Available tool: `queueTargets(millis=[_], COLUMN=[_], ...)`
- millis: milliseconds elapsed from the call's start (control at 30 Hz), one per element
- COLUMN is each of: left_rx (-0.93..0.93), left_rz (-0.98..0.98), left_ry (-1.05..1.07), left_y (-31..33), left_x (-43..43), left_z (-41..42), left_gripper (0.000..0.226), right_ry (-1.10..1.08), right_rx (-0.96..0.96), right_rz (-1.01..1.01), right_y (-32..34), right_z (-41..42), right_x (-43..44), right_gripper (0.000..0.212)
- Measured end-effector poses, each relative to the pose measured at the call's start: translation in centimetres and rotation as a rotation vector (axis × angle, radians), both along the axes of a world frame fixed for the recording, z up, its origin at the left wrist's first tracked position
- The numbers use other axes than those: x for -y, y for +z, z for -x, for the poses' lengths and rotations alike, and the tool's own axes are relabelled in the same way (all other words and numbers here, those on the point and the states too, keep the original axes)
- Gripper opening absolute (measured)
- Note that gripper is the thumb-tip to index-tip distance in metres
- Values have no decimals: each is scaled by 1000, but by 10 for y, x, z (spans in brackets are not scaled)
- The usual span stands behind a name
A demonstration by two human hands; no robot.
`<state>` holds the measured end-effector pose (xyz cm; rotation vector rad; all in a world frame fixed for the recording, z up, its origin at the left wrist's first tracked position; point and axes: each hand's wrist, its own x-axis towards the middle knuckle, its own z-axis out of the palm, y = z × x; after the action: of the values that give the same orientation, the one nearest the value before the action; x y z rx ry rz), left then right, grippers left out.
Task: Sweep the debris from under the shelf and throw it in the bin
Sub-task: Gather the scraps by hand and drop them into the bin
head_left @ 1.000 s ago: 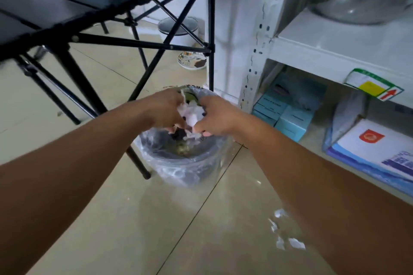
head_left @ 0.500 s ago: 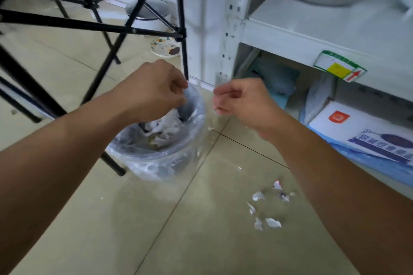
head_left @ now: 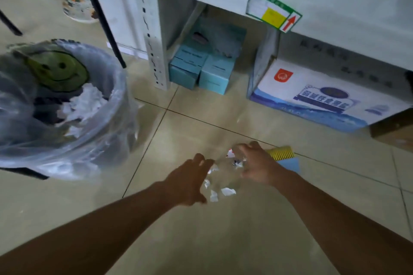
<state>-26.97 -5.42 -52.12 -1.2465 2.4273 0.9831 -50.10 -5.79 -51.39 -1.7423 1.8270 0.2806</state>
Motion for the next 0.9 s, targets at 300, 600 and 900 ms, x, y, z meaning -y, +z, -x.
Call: queueTargets(millis=[300,600,900], left_rx=[-80,-217,-216], left_rz=[118,111,48], left_ry=[46,236,402], left_y=[-31,-43,-41], left_x=[-3,-13,-44], left_z=[32,30,45], left_gripper=[66,12,20], right_ry=[158,-313,-445], right_rx=[40,220,138], right_rz=[202,193,270], right_y=[-31,-38,-51], right_z=[-2,-13,-75], right_x=[-6,-72,-86], right_gripper=[17,12,12])
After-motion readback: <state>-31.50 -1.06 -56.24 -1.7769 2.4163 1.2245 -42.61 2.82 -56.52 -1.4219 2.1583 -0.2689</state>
